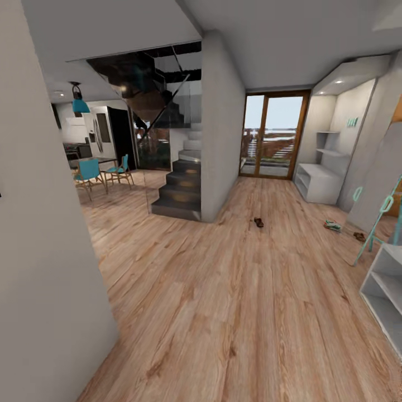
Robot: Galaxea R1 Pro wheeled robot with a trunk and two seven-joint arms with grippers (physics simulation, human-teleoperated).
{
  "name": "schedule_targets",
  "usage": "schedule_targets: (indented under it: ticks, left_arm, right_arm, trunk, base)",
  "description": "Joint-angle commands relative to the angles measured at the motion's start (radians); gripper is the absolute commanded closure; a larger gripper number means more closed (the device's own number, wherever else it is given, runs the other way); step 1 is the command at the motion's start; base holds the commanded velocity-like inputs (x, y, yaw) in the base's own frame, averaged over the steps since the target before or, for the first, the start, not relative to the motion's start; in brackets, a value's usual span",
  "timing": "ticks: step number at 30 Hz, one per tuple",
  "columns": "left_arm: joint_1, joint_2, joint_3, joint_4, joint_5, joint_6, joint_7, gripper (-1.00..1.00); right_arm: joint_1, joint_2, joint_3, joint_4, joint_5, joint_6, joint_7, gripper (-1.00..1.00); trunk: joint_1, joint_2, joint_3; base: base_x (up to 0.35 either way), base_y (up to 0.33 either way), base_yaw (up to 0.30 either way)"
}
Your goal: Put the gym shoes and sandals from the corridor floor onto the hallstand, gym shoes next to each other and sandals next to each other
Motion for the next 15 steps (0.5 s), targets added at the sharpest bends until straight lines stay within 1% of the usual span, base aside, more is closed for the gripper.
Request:
schedule_targets:
  ticks: [1,15]
  left_arm:
    - [-0.001,0.000,0.000,0.000,0.004,-0.003,0.000,-1.00]
    - [0.000,0.000,0.000,0.000,0.004,-0.003,0.000,-1.00]
  right_arm:
    - [-0.001,0.000,-0.001,0.001,0.000,-0.003,0.000,-1.00]
    - [-0.001,0.000,-0.001,0.001,0.000,-0.003,-0.001,-1.00]
  trunk:
    - [0.001,0.000,-0.001]
    - [0.001,0.000,-0.001]
  base:
    - [0.338,0.000,-0.271]
    - [0.338,0.000,-0.271]
